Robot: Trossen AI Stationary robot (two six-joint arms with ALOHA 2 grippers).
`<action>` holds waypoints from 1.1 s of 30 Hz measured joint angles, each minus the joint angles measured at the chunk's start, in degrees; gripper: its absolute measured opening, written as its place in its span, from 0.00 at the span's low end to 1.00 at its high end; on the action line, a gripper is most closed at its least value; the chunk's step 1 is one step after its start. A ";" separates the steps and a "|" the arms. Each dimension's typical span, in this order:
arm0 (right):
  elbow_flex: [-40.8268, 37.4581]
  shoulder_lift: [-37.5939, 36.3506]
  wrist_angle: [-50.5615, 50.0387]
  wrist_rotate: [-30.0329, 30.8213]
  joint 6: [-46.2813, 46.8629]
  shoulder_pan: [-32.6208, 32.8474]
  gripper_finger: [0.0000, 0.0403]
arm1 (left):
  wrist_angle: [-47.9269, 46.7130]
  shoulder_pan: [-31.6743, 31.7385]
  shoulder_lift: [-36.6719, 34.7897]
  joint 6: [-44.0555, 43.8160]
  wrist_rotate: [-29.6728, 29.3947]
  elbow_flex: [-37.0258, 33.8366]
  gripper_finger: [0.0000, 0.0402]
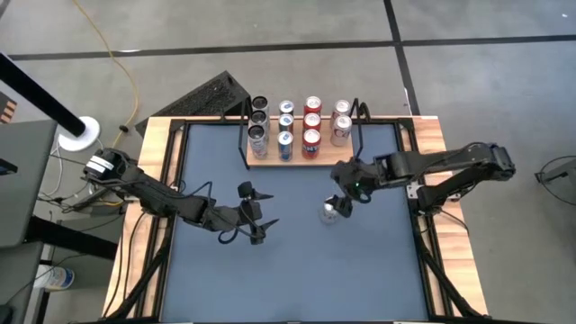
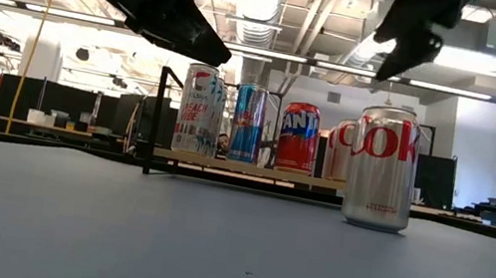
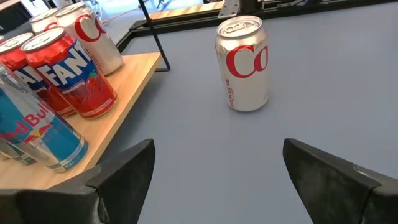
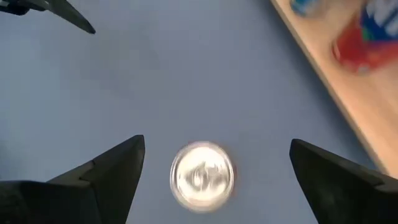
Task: Place canned beverage on shelf
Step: Put the silver soda can on the shelf aligned with the other silver soda cans
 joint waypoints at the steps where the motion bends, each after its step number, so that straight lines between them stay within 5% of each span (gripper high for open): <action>1: 0.99 0.00 -1.86 -1.08 0.90 -0.26 0.96 | 0.00 0.00 0.00 0.01 0.00 0.00 0.85; 12: 4.56 8.19 -7.29 -8.17 4.49 0.95 0.94 | 0.02 0.00 0.00 0.66 -0.01 -0.02 0.85; 20: 29.40 26.53 -33.13 -1.03 4.13 1.66 0.94 | -0.84 0.00 0.00 0.42 0.80 -0.04 0.85; 24: 37.55 32.59 -39.20 -3.29 5.35 1.11 0.94 | -1.29 0.00 0.02 -0.04 2.35 -0.04 0.85; 33: 37.84 37.72 -41.64 -8.10 3.38 -0.33 0.94 | -2.59 0.00 0.02 -0.56 2.53 -0.04 0.85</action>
